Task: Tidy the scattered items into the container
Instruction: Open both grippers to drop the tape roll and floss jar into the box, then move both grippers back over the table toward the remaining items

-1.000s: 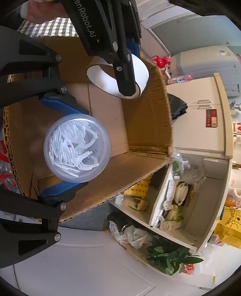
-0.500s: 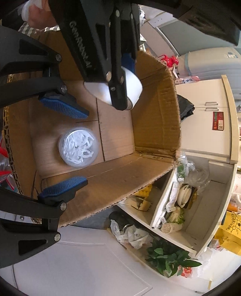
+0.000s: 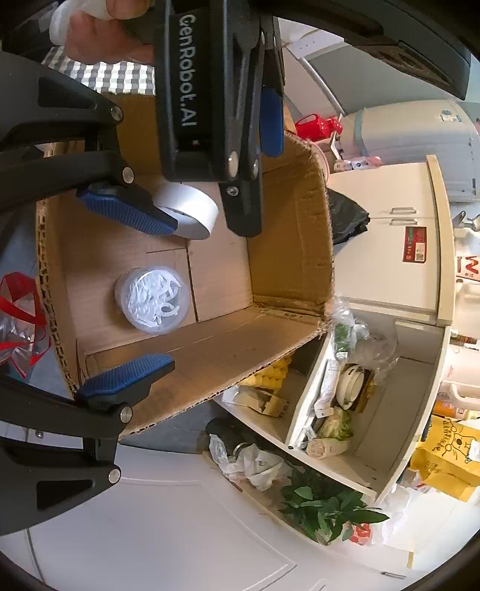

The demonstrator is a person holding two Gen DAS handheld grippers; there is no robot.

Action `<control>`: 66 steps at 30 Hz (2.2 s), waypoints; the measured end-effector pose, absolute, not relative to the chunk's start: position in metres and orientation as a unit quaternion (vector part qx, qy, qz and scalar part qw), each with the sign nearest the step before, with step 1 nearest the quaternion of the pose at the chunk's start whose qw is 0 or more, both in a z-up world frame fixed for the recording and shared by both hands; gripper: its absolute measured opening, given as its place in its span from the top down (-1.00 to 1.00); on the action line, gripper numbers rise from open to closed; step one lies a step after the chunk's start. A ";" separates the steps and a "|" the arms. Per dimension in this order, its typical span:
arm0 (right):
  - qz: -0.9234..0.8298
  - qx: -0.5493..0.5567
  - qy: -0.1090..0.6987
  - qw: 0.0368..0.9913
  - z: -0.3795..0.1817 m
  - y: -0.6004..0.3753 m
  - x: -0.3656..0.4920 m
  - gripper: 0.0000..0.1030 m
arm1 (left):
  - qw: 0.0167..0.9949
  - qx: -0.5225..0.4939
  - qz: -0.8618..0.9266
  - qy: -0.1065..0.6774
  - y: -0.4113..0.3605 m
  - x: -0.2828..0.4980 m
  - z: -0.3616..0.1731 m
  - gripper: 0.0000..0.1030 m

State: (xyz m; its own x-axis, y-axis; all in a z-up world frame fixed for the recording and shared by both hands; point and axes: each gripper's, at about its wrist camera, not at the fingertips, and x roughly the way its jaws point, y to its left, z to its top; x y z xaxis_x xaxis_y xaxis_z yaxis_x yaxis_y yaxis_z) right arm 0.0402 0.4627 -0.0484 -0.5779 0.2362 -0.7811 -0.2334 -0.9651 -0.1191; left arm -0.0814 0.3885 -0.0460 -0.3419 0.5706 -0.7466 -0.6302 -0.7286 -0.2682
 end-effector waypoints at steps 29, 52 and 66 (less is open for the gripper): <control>0.938 -0.330 -0.015 0.106 0.011 0.380 0.059 -0.61 | 0.282 -0.344 0.895 0.017 0.261 -0.045 0.028 -0.82; 0.963 -0.267 -0.038 0.028 0.034 0.266 0.057 -0.94 | 0.143 -0.303 0.942 0.004 0.111 -0.026 0.052 -1.00; 0.968 -0.248 -0.011 -0.019 0.036 0.239 0.049 -1.00 | 0.085 -0.277 0.957 0.005 0.060 -0.022 0.059 -1.00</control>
State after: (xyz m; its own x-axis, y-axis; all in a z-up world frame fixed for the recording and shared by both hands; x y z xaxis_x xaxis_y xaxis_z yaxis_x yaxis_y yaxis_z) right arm 0.0493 0.2387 0.0361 -0.8758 -0.0315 -0.4817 0.0421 -0.9991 -0.0112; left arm -0.0218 0.0597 0.0593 -0.8319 0.1605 -0.5312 -0.1660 -0.9854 -0.0379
